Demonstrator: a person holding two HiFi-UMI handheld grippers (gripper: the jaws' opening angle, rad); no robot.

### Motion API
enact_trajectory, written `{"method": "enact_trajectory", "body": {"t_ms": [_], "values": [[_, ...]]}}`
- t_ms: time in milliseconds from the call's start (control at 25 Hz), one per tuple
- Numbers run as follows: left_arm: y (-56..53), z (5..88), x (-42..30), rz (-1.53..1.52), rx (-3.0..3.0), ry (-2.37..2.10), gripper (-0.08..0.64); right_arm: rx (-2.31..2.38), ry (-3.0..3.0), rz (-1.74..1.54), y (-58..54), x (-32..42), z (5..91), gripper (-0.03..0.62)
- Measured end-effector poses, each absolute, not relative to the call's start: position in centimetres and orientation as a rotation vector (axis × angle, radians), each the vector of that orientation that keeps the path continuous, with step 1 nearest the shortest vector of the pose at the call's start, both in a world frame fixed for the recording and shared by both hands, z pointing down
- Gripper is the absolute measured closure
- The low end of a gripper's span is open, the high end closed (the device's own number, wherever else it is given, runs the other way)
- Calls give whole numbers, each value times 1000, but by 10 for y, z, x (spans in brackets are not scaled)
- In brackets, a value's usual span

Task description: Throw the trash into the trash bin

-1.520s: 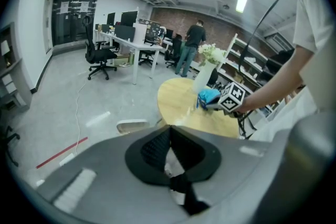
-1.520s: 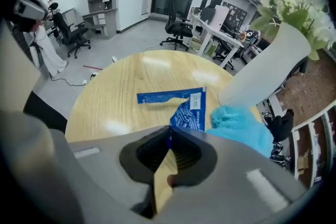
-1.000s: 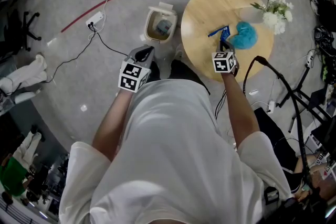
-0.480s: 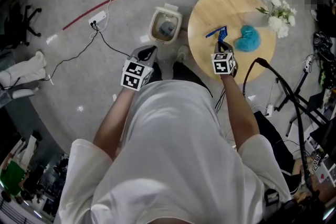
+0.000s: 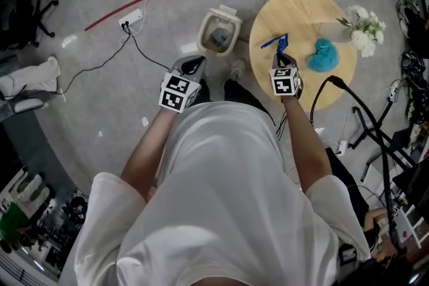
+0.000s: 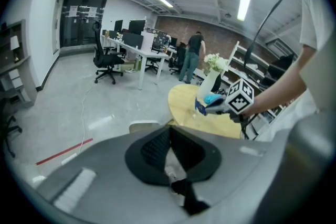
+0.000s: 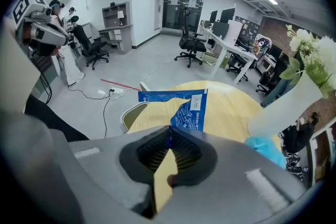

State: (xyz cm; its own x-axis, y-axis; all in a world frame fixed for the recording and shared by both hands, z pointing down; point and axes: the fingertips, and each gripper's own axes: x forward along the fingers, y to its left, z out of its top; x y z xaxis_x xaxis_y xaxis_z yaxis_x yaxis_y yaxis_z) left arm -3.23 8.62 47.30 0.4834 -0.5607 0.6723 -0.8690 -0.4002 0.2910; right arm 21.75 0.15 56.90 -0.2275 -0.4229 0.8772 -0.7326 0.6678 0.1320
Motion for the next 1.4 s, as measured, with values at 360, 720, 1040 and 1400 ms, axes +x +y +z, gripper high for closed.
{"method": "enact_trajectory", "body": {"t_ms": [360,720,1040,1400], "values": [[92,476,-54,634,2068,-1203,555,831,-1909,391,11,174,571,587],[98,480,-66,628,2041,-1216,555,744,-1964,422,19,136,575,586],[106,485,-79,621,2017,-1227,555,678,-2038,505,32,100,579,588],[114,496,-95,617,1996,-1229,555,616,-2073,571,42,72,585,587]]}}
